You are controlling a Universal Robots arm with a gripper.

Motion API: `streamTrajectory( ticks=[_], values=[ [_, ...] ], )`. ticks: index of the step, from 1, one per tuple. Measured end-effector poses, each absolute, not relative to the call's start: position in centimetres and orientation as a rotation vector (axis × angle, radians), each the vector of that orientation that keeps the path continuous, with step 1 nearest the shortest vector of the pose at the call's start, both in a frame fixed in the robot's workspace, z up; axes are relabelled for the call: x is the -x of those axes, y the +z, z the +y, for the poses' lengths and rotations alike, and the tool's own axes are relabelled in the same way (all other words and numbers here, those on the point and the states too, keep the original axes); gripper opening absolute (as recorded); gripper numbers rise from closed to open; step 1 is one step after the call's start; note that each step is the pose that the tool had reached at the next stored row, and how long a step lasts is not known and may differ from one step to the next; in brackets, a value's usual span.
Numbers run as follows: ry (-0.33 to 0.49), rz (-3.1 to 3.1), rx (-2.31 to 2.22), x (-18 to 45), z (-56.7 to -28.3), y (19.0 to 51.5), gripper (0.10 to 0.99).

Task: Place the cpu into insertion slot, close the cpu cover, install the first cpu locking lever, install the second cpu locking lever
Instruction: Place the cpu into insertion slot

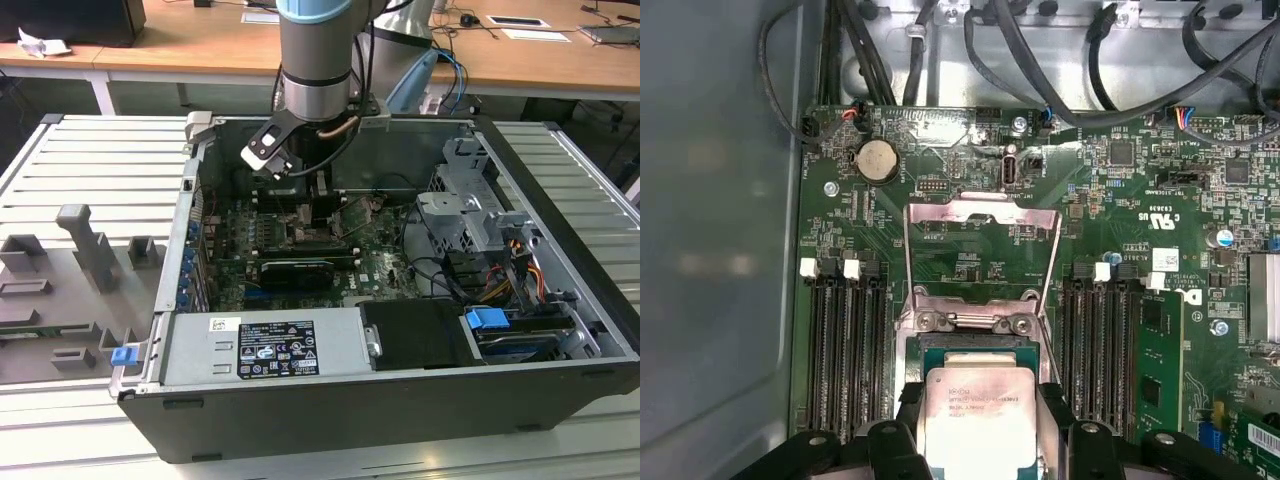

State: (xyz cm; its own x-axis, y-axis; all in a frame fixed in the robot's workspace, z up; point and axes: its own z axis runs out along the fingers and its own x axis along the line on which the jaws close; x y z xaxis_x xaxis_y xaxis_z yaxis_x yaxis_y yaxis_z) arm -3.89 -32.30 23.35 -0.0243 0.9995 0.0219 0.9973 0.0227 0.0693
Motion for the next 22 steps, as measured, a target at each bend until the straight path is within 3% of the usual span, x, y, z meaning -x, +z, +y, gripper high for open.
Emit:
streamTrajectory(
  ticks=[22],
  values=[
    [0.098, 2.178, -2.213, 4.3, -31.8, 20.6, 0.529]
  ],
)
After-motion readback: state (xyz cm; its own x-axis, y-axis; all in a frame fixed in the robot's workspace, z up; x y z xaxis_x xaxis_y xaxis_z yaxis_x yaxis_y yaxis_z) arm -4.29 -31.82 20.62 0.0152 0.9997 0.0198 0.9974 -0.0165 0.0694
